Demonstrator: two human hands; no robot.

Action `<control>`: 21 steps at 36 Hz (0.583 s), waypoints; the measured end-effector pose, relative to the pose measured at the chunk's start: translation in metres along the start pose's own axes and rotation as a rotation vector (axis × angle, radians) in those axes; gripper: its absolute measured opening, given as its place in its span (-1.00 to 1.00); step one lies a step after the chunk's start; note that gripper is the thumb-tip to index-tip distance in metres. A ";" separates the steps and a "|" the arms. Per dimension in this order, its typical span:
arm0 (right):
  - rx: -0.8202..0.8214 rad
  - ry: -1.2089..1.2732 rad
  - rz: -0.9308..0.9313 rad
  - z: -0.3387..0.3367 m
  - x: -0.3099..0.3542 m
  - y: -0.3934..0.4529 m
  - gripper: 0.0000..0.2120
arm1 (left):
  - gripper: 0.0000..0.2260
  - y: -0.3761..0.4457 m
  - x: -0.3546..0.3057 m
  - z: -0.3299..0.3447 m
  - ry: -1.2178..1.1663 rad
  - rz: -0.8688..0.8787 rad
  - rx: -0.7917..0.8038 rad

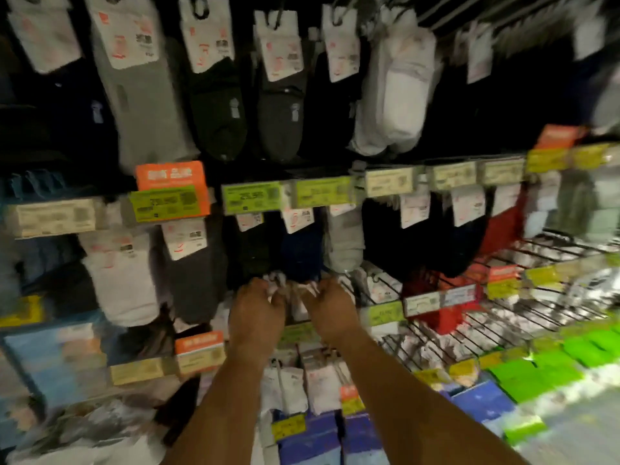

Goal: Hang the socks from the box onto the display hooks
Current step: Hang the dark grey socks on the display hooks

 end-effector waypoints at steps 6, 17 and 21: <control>-0.221 -0.173 0.211 -0.190 -0.123 -0.040 -0.58 | -0.76 -0.067 -0.153 0.149 -0.027 0.162 0.319; -0.643 -0.306 0.670 -0.487 -0.322 -0.205 -0.57 | -0.73 -0.278 -0.427 0.354 -0.185 0.546 0.770; -0.753 -0.330 0.798 -0.550 -0.367 -0.243 -0.56 | -0.71 -0.334 -0.494 0.403 -0.260 0.612 0.885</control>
Point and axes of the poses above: each hand's wrist, its own y-axis towards the middle knuckle, its own z-axis out of the palm, x = y × z, the point moved 5 cm from there along y, towards the middle knuckle, and after that the axes turned 3 degrees about -z, right-handed, at the moved point
